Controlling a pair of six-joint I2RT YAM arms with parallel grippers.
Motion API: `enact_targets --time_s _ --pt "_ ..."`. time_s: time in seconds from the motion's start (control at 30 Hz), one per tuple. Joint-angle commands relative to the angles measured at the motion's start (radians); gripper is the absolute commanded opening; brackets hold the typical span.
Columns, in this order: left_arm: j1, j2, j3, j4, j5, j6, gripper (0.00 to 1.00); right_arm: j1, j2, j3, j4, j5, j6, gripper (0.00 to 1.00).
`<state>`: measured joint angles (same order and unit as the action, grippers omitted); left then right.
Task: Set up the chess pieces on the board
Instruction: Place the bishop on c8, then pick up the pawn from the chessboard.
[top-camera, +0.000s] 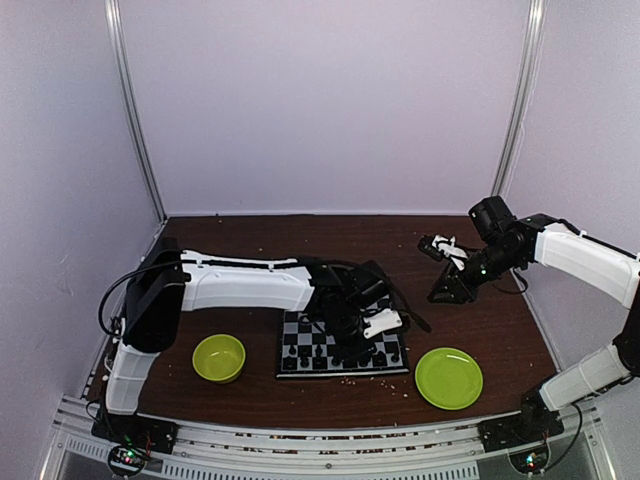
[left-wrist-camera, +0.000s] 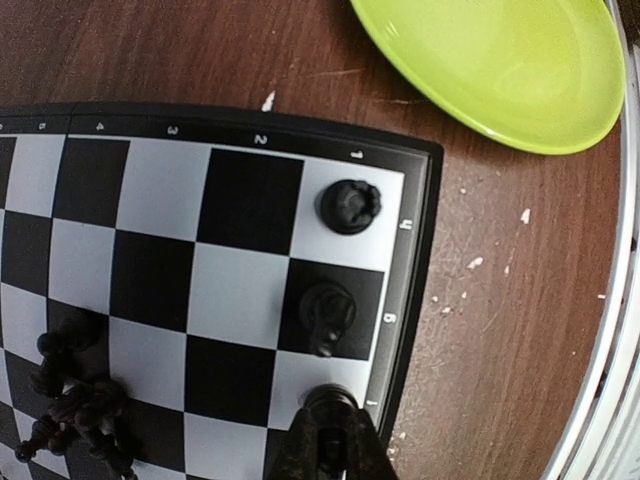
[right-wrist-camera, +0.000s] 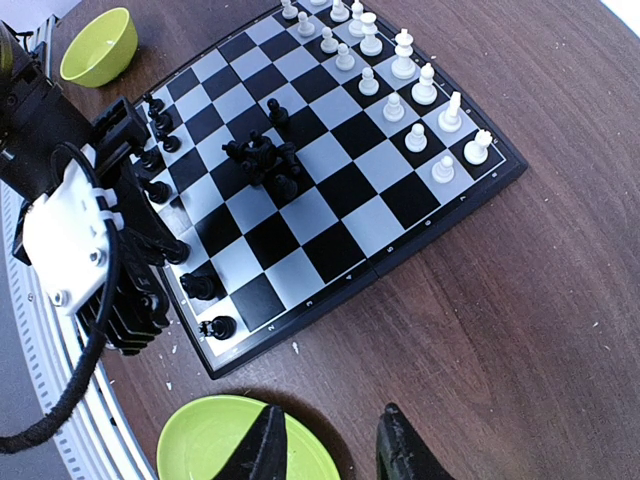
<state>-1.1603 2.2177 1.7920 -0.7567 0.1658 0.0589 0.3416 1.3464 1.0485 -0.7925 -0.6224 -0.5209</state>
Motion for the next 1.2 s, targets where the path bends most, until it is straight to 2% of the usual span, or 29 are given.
enact_targets --time_s 0.0,0.2,0.37,0.57,0.73,0.9,1.03,1.17 --pt "-0.006 0.018 0.028 0.011 -0.028 0.001 0.02 -0.003 -0.014 0.024 -0.007 0.013 -0.004 0.30" --pt "-0.006 0.030 0.038 0.010 -0.043 -0.003 0.05 -0.003 -0.013 0.023 -0.006 0.013 -0.004 0.30" --pt "-0.008 0.018 0.040 0.010 -0.041 -0.005 0.17 -0.003 -0.013 0.023 -0.007 0.013 -0.004 0.30" --pt "-0.010 -0.073 0.037 0.001 -0.055 0.001 0.28 -0.002 -0.015 0.024 -0.007 0.012 -0.005 0.30" --pt "0.002 -0.181 0.029 0.007 -0.139 -0.015 0.34 -0.002 -0.009 0.025 -0.009 0.009 -0.008 0.30" --pt "0.068 -0.200 0.012 0.014 -0.264 -0.125 0.33 -0.001 0.003 0.024 -0.011 0.006 -0.010 0.31" --pt "0.147 -0.189 -0.046 0.063 -0.215 -0.233 0.28 -0.001 0.012 0.029 -0.015 0.004 -0.010 0.31" --pt "0.174 -0.179 -0.084 0.102 -0.187 -0.264 0.27 -0.001 0.014 0.028 -0.011 -0.002 -0.003 0.31"
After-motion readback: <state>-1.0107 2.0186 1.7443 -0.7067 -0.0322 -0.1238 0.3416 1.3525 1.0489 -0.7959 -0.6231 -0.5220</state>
